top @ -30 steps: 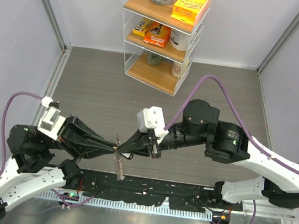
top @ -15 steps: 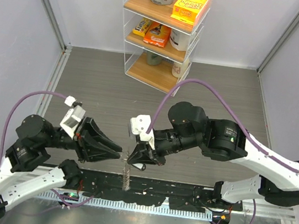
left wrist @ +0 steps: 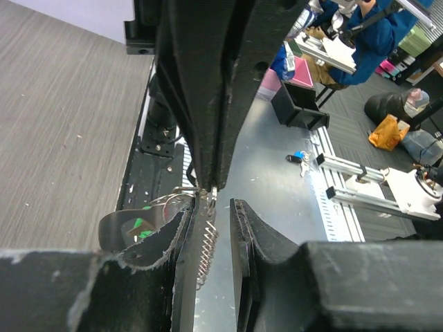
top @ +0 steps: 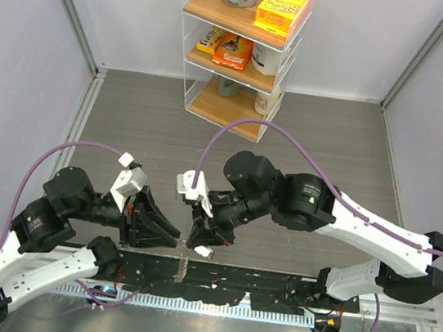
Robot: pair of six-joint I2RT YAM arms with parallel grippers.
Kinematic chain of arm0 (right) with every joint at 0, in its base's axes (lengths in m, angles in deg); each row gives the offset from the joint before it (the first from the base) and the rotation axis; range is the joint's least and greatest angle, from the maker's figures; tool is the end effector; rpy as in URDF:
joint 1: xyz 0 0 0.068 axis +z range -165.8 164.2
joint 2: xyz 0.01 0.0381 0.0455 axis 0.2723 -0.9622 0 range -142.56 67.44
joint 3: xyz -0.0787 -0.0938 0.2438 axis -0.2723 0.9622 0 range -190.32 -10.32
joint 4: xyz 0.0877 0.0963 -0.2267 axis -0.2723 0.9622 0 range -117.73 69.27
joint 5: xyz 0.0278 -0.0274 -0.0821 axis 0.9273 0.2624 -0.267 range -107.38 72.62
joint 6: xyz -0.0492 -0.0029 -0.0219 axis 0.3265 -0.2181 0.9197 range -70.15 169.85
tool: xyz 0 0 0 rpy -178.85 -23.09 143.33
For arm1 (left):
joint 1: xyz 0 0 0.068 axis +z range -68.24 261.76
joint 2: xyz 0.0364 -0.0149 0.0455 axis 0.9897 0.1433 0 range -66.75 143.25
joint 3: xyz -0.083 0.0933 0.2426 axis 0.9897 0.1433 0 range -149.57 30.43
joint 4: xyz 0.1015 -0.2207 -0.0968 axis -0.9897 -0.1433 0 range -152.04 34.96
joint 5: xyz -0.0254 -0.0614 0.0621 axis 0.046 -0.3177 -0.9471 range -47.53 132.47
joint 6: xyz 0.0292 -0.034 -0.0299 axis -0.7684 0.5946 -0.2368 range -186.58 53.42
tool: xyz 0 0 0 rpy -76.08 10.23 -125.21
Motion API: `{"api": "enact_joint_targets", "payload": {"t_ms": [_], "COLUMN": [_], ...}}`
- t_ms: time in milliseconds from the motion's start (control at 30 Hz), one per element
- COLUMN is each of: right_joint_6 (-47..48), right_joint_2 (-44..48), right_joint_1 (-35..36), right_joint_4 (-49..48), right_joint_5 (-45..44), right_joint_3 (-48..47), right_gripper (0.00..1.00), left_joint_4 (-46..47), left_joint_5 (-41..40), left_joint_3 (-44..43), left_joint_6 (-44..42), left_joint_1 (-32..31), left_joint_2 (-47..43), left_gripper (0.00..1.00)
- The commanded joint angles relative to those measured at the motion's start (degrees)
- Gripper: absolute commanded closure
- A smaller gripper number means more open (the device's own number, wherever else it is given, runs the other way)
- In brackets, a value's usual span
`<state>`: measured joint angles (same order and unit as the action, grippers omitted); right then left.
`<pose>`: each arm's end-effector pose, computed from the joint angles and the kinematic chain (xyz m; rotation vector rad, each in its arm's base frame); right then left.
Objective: Put the keys on the keyring
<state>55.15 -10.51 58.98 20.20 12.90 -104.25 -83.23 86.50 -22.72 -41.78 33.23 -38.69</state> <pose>0.0543 0.2679 0.4414 -1.7382 1.5337 1.2348 0.0364 -0.0785 0.3906 1.0124 1.5695 -1.5523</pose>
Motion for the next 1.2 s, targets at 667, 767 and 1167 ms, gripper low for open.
{"api": "enact_joint_targets", "payload": {"t_ms": [667, 767, 1167], "right_joint_6": [-5.2, -5.2, -4.9], "right_joint_2": [-1.9, -1.9, -1.2], "right_joint_1": [-2.4, -2.4, -2.4], "right_joint_4": [-8.7, -8.5, -8.9], "right_joint_5": [7.0, 7.1, 6.6], "right_joint_3": [-0.1, -0.1, 0.2], "right_gripper": [0.95, 0.95, 0.92], "left_joint_4": [-3.2, -3.6, -3.6], "left_joint_5": [2.9, 2.8, -1.7], "left_joint_3": [-0.6, -0.6, -1.6], "left_joint_6": [-4.1, -4.2, -6.6], "left_joint_1": [-0.1, -0.1, -0.1], "left_joint_2": [-0.2, 0.1, 0.2], "left_gripper": [0.74, 0.81, 1.0]}}
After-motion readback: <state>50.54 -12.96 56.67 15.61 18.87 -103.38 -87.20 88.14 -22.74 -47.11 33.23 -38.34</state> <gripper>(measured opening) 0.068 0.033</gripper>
